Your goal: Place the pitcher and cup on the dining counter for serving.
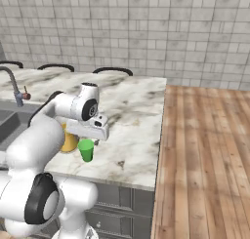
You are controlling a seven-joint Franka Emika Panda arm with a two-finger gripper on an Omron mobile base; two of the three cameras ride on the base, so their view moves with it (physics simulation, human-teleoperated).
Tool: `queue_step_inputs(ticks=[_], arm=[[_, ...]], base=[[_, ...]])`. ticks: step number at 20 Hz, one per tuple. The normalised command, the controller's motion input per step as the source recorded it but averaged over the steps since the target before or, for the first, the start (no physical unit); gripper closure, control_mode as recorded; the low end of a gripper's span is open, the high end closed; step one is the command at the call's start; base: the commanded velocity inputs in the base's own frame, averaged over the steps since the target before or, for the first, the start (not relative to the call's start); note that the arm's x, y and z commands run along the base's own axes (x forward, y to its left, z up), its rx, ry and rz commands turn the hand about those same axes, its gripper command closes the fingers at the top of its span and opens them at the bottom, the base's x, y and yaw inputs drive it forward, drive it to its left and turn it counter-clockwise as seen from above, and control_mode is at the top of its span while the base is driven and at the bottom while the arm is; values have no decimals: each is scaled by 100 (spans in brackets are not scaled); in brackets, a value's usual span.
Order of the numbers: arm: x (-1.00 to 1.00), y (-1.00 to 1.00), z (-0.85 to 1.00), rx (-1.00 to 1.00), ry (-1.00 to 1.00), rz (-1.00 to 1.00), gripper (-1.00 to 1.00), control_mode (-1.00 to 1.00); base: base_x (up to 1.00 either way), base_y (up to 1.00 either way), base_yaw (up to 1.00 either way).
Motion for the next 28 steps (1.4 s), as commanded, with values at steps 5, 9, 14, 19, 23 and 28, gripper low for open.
queue_step_inputs(ticks=[5, 9, 14, 19, 23, 28], arm=[[19, -4, -64, 0, 6, -8, -100, -100], [23, 0, -36, 0, 0, -6, -100, -100], [22, 0, -30, 0, 0, -5, -100, -100], [21, 0, -53, 0, 0, -4, 100, -100], [24, 0, -35, 0, -1, -4, 100, -100], [0, 0, 0, 0, 0, 0, 100, -100]], base=[[0, 0, 0], [0, 0, 0], [0, 0, 0], [0, 0, 0], [0, 0, 0], [0, 0, 0]])
